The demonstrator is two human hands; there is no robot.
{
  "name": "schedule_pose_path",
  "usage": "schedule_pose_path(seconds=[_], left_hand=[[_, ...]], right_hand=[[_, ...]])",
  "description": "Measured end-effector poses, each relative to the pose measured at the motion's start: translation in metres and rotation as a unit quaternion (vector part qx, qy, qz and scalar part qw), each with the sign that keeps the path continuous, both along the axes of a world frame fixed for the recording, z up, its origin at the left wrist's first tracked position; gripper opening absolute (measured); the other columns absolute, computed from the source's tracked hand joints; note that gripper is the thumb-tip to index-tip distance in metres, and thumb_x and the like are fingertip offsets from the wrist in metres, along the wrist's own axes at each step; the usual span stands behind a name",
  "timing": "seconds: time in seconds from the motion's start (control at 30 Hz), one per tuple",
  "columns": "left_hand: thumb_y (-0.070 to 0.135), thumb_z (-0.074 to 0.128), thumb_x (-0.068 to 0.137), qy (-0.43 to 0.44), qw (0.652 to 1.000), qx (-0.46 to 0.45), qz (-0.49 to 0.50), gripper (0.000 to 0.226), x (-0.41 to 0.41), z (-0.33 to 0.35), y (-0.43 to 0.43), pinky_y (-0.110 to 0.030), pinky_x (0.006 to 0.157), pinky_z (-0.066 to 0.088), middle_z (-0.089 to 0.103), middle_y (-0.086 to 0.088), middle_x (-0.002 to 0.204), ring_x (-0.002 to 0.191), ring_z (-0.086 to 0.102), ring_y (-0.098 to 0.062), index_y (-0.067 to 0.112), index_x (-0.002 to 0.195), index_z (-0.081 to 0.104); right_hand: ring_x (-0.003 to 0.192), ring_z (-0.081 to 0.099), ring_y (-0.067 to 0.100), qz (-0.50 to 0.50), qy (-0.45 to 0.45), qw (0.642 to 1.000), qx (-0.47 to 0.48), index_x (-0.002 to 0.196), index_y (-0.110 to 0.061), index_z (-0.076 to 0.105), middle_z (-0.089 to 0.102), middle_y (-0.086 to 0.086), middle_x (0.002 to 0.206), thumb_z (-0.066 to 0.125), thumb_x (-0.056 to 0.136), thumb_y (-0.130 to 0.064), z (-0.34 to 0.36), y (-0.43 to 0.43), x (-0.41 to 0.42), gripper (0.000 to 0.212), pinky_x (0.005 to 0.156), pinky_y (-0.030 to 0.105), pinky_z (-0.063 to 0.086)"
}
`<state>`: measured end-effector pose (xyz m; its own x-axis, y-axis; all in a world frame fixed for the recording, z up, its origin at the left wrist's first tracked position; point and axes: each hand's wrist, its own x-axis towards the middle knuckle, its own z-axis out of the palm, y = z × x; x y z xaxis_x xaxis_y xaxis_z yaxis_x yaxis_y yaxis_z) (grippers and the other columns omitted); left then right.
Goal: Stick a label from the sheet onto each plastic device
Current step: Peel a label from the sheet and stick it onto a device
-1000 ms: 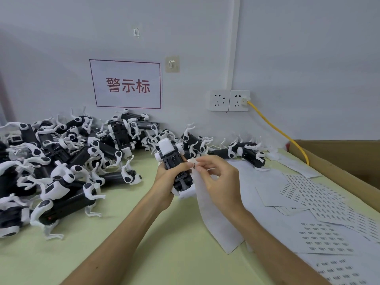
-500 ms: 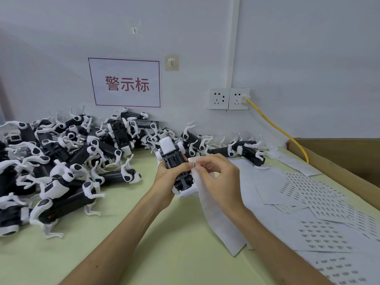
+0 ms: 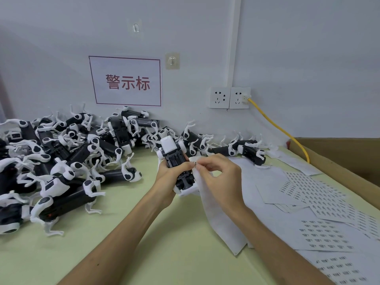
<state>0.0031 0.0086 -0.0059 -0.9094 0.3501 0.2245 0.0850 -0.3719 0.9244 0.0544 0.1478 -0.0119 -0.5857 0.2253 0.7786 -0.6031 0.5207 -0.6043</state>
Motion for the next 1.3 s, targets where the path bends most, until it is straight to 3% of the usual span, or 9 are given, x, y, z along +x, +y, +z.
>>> schedule_pose_path(seconds=[0.2,0.43,0.8,1.3], left_hand=[[0.013,0.078,0.069,0.007,1.0,0.003,-0.005,0.017,0.0,-0.0014,0.0004,-0.028,0.065,0.056,0.066,-0.001,0.072,0.072,0.068,-0.017,0.028,0.066,0.072],[0.012,0.079,0.069,-0.002,1.0,0.012,0.001,0.024,-0.0008,-0.003,0.001,-0.034,0.073,0.057,0.067,-0.007,0.079,0.083,0.067,-0.025,0.011,0.088,0.063],[0.011,0.078,0.07,0.009,1.0,0.011,-0.007,0.022,-0.0012,-0.0037,0.001,-0.035,0.073,0.058,0.065,-0.008,0.079,0.082,0.066,-0.026,0.011,0.085,0.062],[0.009,0.078,0.072,0.009,1.0,0.021,-0.019,0.017,0.0009,-0.0021,0.0005,-0.03,0.063,0.057,0.065,-0.005,0.074,0.072,0.067,-0.021,0.015,0.078,0.063]], right_hand=[[0.077,0.068,0.014,-0.003,0.002,1.0,-0.007,0.085,-0.018,0.08,0.071,-0.009,0.08,0.077,0.08,-0.001,-0.0008,0.0009,0.0003,0.018,0.073,0.037,0.057],[0.078,0.066,0.013,-0.01,0.003,1.0,0.0,0.085,-0.012,0.08,0.071,-0.003,0.08,0.078,0.079,0.002,0.0004,0.0021,0.0006,0.016,0.072,0.034,0.055],[0.076,0.066,0.013,-0.011,-0.018,1.0,-0.012,0.08,-0.013,0.077,0.07,-0.006,0.077,0.079,0.08,-0.001,0.0028,0.0011,0.0041,0.012,0.074,0.039,0.056],[0.076,0.067,0.012,-0.019,-0.022,0.999,-0.037,0.078,-0.013,0.075,0.071,-0.008,0.077,0.081,0.08,-0.007,0.0037,-0.0009,0.0061,0.008,0.077,0.028,0.054]])
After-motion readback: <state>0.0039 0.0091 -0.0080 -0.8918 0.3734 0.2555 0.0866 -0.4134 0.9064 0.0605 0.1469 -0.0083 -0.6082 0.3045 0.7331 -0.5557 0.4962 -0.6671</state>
